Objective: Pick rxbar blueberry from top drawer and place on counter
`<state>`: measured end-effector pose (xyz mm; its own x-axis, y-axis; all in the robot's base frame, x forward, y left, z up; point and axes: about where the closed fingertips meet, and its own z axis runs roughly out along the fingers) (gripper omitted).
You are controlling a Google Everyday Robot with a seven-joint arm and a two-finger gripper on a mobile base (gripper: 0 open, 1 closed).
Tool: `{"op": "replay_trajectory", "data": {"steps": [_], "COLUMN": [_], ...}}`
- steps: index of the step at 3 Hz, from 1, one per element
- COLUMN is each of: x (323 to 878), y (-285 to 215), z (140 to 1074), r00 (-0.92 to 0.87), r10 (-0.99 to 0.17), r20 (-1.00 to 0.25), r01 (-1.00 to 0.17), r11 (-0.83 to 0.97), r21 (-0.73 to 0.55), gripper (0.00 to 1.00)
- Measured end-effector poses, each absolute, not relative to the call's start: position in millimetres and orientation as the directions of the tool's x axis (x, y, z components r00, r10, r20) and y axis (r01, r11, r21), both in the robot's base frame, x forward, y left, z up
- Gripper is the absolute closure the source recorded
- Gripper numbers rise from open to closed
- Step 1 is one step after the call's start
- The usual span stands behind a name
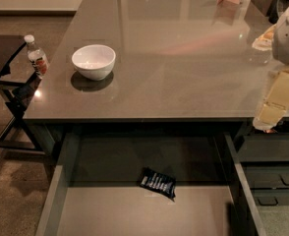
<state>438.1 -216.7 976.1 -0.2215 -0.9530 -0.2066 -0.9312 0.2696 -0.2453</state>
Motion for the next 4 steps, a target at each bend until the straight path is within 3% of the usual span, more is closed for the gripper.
{"op": "replay_trajectory", "data": {"steps": [2,4], "x": [427,380], "y": [-213,-190], "z": [960,849], "r00": [-0.200,-0.156], "r10": [-0.954,-0.943], "r20": [-0.223,-0.293], "r01": [-0.934,-0.969], "r11": [0.254,0.204], "r21": [-0.250,-0.141], "gripper": [0.00,0.00]}}
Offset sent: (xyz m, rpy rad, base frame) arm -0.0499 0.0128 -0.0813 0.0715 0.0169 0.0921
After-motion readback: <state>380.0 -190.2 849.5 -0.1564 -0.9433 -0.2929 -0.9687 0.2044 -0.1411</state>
